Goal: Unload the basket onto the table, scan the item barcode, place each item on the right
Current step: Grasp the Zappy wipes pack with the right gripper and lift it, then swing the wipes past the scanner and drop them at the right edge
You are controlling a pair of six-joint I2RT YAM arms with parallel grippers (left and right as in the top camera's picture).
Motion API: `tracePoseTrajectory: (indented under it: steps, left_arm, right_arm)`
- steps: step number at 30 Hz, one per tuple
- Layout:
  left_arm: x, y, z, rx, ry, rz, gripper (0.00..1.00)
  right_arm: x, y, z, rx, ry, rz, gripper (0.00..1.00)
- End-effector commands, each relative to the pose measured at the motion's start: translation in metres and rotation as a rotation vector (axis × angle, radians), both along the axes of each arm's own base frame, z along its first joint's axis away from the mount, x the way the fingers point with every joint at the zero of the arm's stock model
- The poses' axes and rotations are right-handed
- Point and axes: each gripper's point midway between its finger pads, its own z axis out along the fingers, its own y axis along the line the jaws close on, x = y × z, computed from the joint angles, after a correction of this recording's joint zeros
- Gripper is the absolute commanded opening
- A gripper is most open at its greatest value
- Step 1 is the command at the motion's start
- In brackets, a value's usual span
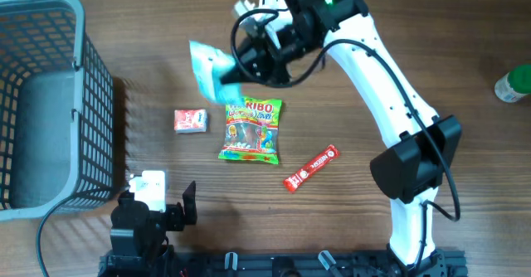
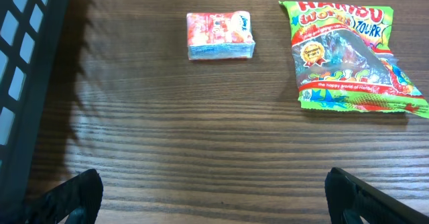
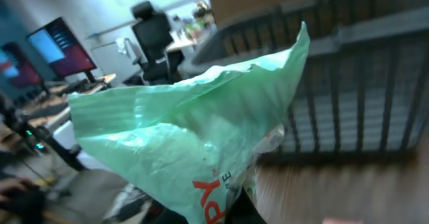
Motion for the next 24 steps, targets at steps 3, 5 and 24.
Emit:
tracePoseTrajectory:
  steps: [3,5,24]
  left_arm:
    - [0.0,0.0,0.0,0.014,-0.001,-0.009,1.0]
    - [0.0,0.0,0.0,0.014,-0.001,-0.009,1.0]
    - [0.0,0.0,0.0,0.014,-0.001,-0.009,1.0]
  right_arm:
    - [-0.001,0.006,0.025,0.035,0.232,0.062,0.04]
    - [0.003,0.006,0.026,-0.02,0.332,0.056,0.04]
    - [0.155,-0.087,-0.144,-1.109,0.087,-1.422,0.04]
